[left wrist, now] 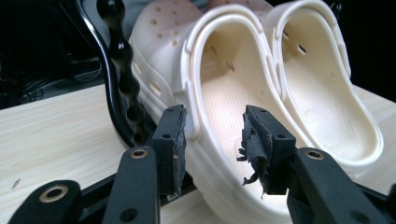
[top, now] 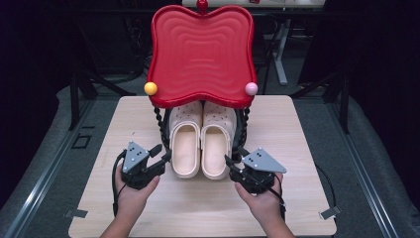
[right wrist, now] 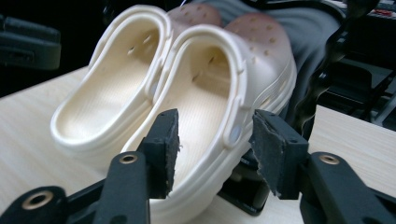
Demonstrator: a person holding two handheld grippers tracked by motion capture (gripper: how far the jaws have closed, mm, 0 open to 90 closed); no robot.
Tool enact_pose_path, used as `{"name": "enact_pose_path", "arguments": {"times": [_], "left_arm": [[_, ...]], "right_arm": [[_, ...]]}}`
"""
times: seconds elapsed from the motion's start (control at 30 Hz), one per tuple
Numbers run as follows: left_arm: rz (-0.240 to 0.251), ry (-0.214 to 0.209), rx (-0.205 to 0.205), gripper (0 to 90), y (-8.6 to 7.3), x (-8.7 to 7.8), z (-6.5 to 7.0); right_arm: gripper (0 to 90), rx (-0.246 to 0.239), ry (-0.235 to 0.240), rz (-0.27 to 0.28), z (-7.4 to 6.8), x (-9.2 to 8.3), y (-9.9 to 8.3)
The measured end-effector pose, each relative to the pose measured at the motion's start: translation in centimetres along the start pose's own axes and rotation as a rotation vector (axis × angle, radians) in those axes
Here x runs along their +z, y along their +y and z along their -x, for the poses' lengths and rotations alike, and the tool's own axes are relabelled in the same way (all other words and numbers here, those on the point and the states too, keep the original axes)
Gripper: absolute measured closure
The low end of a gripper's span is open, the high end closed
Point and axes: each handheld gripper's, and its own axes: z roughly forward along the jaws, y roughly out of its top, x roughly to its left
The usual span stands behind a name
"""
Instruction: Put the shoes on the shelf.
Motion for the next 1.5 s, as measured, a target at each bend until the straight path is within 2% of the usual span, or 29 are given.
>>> {"name": "enact_pose_path", "arguments": {"times": [0.07,0.17,0.23,0.37,0.5,0.57,0.7,0.83,1.03,1.17,1.23,1.33,1.5], "left_arm": [[-0.006,-0.001,-0.002,59.8,-0.4,-0.3,0.0],[-0.008,-0.014,-0.012,62.2,-0.9,-0.8,0.0],[-0.018,-0.014,-0.004,63.2,-1.3,-1.1,0.1],[-0.025,-0.02,0.0,67.2,-2.1,-1.6,0.4],[-0.028,-0.023,0.001,69.8,-2.9,-2.2,0.7],[-0.027,-0.025,-0.008,70.4,-3.5,-2.5,0.8],[-0.037,-0.042,0.0,73.1,-4.7,-2.9,1.3],[-0.05,-0.044,0.008,75.8,-5.4,-3.0,1.6],[-0.096,-0.06,0.008,82.4,-6.3,-2.0,2.1],[-0.115,-0.1,0.003,89.4,-6.7,-0.9,2.5],[-0.131,-0.103,0.008,89.7,-6.8,-0.3,2.8],[-0.149,-0.108,-0.011,89.9,-6.9,0.6,3.0],[-0.156,-0.122,-0.007,90.0,-6.9,1.1,3.2]], "right_arm": [[54.4,-0.009,0.001,-0.007,-0.3,-0.2,-0.4],[56.4,0.017,-0.004,0.01,-0.6,-0.6,-1.1],[57.3,0.032,0.005,0.011,-0.9,-0.9,-1.5],[66.6,0.04,0.015,0.008,-1.4,-1.3,-2.2],[75.8,0.035,0.033,0.001,-1.9,-1.9,-3.0],[78.8,0.016,0.037,-0.013,-2.2,-2.0,-3.6],[80.1,-0.011,0.051,-0.048,-2.9,-1.9,-4.8],[82.9,-0.009,0.066,-0.066,-3.3,-1.7,-5.9],[88.8,-0.009,0.096,-0.108,-4.0,-0.5,-7.0],[89.8,0.005,0.11,-0.135,-4.0,0.4,-7.3],[90.0,0.011,0.114,-0.147,-4.1,0.9,-7.4],[90.0,0.019,0.125,-0.152,-4.2,1.5,-7.5],[90.0,0.037,0.138,-0.166,-4.3,2.3,-7.4]]}}
